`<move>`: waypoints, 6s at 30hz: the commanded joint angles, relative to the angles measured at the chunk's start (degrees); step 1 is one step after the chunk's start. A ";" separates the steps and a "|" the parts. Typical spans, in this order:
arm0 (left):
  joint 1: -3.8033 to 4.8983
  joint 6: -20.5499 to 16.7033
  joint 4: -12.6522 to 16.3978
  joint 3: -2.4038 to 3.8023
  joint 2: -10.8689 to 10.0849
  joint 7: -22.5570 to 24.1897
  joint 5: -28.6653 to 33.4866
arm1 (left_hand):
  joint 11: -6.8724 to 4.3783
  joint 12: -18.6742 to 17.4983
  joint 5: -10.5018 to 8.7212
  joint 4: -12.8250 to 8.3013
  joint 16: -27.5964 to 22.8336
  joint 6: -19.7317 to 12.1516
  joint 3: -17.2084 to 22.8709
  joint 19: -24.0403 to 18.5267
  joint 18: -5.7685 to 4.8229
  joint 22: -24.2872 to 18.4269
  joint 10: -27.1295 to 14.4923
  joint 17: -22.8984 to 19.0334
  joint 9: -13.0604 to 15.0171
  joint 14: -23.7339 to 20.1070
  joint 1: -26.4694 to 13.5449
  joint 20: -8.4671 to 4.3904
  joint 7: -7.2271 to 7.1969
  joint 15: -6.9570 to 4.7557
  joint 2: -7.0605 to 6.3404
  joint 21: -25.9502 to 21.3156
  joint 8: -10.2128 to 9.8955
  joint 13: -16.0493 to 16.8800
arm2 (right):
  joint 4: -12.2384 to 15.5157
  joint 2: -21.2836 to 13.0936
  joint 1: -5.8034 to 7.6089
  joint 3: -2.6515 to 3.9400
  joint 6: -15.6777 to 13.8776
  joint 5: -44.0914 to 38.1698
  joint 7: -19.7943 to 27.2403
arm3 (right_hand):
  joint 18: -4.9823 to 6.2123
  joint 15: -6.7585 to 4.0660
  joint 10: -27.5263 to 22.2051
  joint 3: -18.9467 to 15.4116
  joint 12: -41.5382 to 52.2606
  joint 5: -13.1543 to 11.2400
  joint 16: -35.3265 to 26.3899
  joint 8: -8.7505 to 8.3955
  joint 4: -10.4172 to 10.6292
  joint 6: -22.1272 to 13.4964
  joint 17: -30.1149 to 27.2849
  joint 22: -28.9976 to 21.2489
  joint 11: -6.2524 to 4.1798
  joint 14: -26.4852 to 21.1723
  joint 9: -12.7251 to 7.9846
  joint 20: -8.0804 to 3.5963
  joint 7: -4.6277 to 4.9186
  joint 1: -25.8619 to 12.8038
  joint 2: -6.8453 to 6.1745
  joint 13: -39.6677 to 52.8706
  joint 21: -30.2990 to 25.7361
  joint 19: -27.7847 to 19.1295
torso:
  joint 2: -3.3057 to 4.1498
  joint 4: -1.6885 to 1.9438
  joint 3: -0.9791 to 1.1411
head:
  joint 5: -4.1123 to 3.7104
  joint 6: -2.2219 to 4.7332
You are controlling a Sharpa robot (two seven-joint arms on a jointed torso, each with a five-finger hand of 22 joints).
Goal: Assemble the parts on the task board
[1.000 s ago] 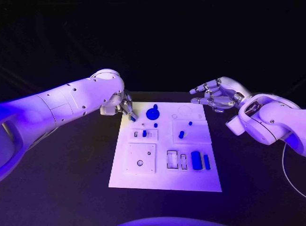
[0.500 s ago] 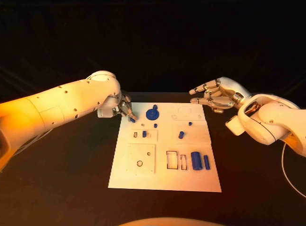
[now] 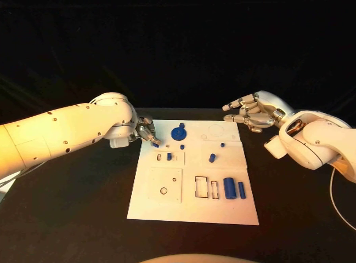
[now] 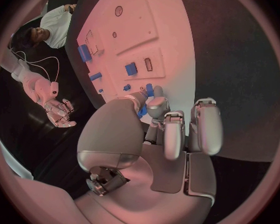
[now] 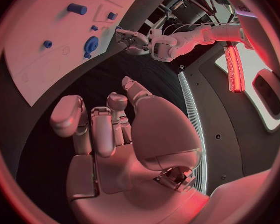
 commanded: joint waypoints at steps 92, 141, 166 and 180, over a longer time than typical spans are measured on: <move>-4.96 -3.04 4.62 -0.03 -2.11 0.77 -1.26 | -1.02 2.38 -0.04 -2.45 0.14 3.78 4.68 1.00 -0.40 4.38 2.90 15.10 0.68 6.03 -6.77 -0.78 -1.60 -0.79 -4.17 1.00 1.31 2.30 | -0.13 -0.16 -0.28 -0.16 0.69 0.13 0.11 | 0.68 -0.24 -0.23 0.16 0.04 0.16 -0.40 0.42 0.42 0.16 -0.02 -0.09 0.06 2.53 -0.11 -0.17 0.20 -0.57 0.21 -0.05 -0.27 -0.32 | -0.03 0.05 0.11 | 0.42 -1.44; -4.96 -4.88 3.77 -0.02 -1.94 -0.18 -0.92 | -1.40 3.50 0.14 5.57 0.14 4.89 -8.45 1.58 -0.63 5.52 3.68 15.10 3.12 6.03 -16.70 -1.23 -2.07 -1.20 -4.65 1.49 2.88 3.30 | -0.15 -0.25 -0.28 -0.16 0.61 0.22 0.26 | 0.74 -0.26 -0.41 0.17 -0.26 0.19 -0.65 0.45 0.46 0.17 -0.33 -0.48 0.05 2.48 -0.13 -0.18 0.18 -0.64 0.21 -0.37 -0.51 -0.45 | -0.03 0.10 0.01 | 0.17 -1.58; -4.57 -23.12 6.05 0.58 -5.02 18.05 11.54 | 3.86 -16.47 1.10 5.81 -22.71 -6.94 -9.19 -19.20 6.98 -30.57 -18.36 -6.15 0.89 -5.47 -8.65 2.58 3.58 3.30 -2.48 -37.07 -1.48 -18.15 | -0.64 0.00 -0.31 -0.16 0.85 0.24 0.23 | 0.74 -0.26 -0.41 0.17 -0.26 0.19 -0.65 0.45 0.46 0.17 -0.33 -0.48 0.05 2.48 -0.13 -0.18 0.18 -0.64 0.21 -0.37 -0.51 -0.45 | -0.03 0.10 -0.01 | -0.34 -1.36; -4.72 -26.70 3.64 -1.18 0.83 30.52 -7.62 | 6.84 -37.82 -0.21 -4.67 -58.43 -4.85 -5.57 -21.19 7.31 -45.19 -21.11 -36.32 -19.28 -18.48 12.74 4.99 4.92 5.99 -5.04 -55.55 -15.33 -41.54 | -0.86 0.19 -0.36 -0.17 0.99 0.26 0.25 | 0.76 -0.28 -0.30 0.48 -0.07 0.36 -0.73 0.48 0.54 0.16 -0.35 -0.66 0.03 2.50 -0.16 -0.20 0.19 -0.55 0.62 -0.30 -0.68 -0.48 | -0.08 0.08 0.01 | -0.90 -0.74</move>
